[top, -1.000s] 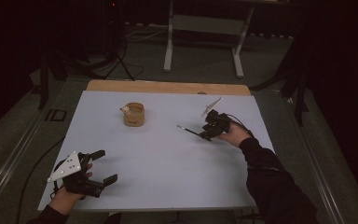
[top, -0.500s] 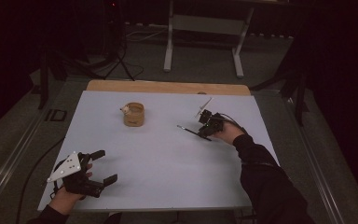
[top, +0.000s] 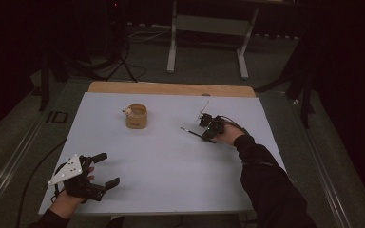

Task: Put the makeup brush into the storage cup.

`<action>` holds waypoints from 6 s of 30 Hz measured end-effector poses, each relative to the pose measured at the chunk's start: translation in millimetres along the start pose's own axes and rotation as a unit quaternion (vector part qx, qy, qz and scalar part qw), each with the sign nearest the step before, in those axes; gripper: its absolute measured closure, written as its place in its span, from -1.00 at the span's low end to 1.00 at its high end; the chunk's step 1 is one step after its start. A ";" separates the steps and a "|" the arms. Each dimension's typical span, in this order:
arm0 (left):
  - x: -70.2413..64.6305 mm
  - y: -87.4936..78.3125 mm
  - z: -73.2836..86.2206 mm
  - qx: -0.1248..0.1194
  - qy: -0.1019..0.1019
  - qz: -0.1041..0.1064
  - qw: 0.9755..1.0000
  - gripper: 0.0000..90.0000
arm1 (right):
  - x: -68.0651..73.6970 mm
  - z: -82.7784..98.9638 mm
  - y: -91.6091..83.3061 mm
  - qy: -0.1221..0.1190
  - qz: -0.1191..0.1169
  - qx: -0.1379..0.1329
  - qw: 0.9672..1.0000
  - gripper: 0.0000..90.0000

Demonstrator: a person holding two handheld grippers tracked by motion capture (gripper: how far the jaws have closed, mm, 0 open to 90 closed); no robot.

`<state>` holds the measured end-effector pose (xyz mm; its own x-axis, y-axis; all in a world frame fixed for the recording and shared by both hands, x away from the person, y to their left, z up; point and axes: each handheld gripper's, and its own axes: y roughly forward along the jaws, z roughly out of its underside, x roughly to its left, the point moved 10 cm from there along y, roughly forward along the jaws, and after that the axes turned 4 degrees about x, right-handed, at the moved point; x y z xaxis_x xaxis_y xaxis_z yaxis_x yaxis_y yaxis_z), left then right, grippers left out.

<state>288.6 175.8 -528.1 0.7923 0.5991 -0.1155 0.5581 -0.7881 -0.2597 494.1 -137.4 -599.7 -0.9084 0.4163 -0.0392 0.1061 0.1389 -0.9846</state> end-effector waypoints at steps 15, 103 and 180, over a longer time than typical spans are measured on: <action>0.3 0.8 0.3 -0.001 -0.005 0.000 1.000 -1.00 | 2.6 -1.8 0.2 0.003 0.004 0.020 1.000 0.90; -40.6 136.8 -86.8 0.039 -0.121 0.042 0.991 -0.97 | 101.7 28.9 -85.9 0.159 -0.018 -0.357 0.920 0.90; -27.9 215.7 -88.0 -0.044 -0.413 0.012 0.910 0.88 | 112.9 21.5 -92.3 0.126 -0.032 -0.373 0.919 0.90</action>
<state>408.6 -23.3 -496.5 0.3697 0.4543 -0.8105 0.5890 -0.7893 -0.1738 373.0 -122.5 -516.8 -0.8103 0.5670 0.1481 0.3887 0.7092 -0.5882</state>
